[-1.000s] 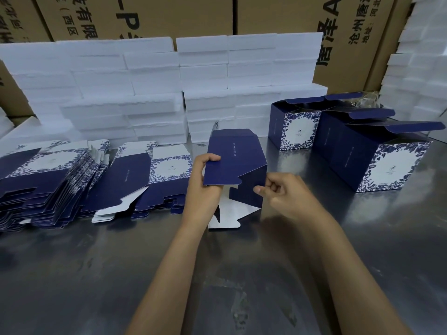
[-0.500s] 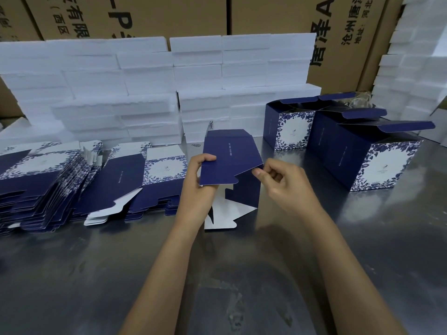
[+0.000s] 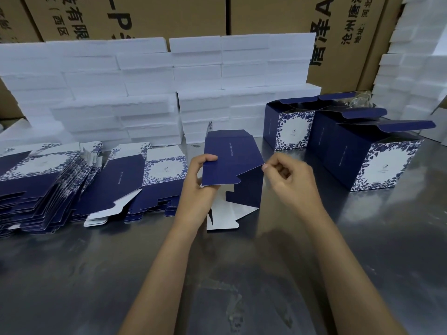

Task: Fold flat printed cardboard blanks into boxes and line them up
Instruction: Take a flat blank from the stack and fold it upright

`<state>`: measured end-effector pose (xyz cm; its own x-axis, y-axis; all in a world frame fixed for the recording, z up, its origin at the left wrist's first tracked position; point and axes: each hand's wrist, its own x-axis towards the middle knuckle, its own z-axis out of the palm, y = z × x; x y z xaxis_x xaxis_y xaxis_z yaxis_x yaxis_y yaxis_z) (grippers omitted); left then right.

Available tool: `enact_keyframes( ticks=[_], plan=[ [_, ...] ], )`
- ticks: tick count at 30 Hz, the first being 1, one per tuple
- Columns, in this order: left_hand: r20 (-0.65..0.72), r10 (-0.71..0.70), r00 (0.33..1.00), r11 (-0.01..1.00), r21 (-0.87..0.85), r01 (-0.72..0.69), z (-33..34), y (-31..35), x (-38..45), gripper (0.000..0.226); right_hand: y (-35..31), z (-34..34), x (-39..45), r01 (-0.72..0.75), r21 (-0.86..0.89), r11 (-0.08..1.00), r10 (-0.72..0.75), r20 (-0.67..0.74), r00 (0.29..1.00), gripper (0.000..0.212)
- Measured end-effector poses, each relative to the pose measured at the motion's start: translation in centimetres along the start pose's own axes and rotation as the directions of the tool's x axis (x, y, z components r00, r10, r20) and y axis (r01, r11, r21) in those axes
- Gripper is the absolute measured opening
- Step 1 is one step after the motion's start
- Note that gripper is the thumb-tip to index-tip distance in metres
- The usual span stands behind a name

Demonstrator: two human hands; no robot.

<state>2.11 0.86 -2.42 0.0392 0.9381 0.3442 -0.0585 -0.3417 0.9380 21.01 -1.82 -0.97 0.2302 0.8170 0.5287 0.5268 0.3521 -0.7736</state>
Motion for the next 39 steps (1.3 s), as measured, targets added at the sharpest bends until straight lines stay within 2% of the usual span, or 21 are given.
enact_keyframes(
  ticks=[2, 3, 8, 11, 14, 18, 22, 28, 34, 39],
  plan=[
    [0.009, -0.007, 1.0, 1.0, -0.013, 0.007, 0.0, 0.0, -0.1, 0.044, -0.7, 0.2, -0.1, 0.025, 0.062, 0.998, -0.017, -0.133, 0.991, 0.016],
    [0.02, -0.005, 1.0, 1.0, -0.016, 0.005, -0.1, 0.0, -0.1, 0.046, -1.1, 0.3, -0.1, 0.034, 0.075, 0.997, -0.022, -0.155, 0.988, 0.015],
    [0.159, -0.027, 0.987, 1.0, 0.02, 0.024, -0.9, 0.3, -0.1, 0.072, -1.0, 1.3, -0.6, 0.048, -0.02, 0.999, -0.046, 0.095, 0.994, 0.037],
    [0.235, -0.081, 0.969, 0.997, 0.033, 0.076, -1.8, 0.5, 0.0, 0.082, -0.5, 1.5, -0.7, 0.032, -0.029, 0.999, -0.028, 0.128, 0.991, 0.041],
    [0.28, -0.123, 0.952, 0.992, 0.067, 0.108, -2.0, 0.9, -0.2, 0.086, -0.2, 1.6, -0.6, 0.035, -0.022, 0.999, -0.032, 0.103, 0.994, 0.04],
    [0.128, -0.069, 0.989, 0.99, 0.133, 0.051, -1.3, 1.0, -0.2, 0.055, -0.2, 2.2, -0.5, 0.05, -0.042, 0.998, -0.047, 0.059, 0.997, 0.036],
    [-0.022, 0.058, 0.998, 0.991, 0.119, -0.055, -0.4, 0.9, -0.4, 0.029, -0.5, 2.2, -0.4, 0.055, -0.057, 0.997, -0.055, 0.004, 0.998, 0.03],
    [-0.072, 0.111, 0.991, 0.99, 0.091, -0.104, 0.9, 0.5, -0.7, 0.027, -1.8, 3.0, -0.9, -0.002, 0.107, 0.994, -0.006, 0.074, 0.997, 0.032],
    [-0.122, 0.123, 0.985, 0.986, 0.123, -0.108, 1.6, 0.5, -0.9, 0.02, -2.2, 3.7, -1.0, -0.022, 0.174, 0.985, 0.028, -0.03, 0.999, 0.027],
    [-0.154, 0.114, 0.982, 0.987, 0.13, -0.094, 1.9, 0.6, -1.0, 0.018, -2.2, 3.6, -1.0, -0.026, 0.164, 0.986, 0.03, -0.021, 0.999, 0.026]
  ],
)
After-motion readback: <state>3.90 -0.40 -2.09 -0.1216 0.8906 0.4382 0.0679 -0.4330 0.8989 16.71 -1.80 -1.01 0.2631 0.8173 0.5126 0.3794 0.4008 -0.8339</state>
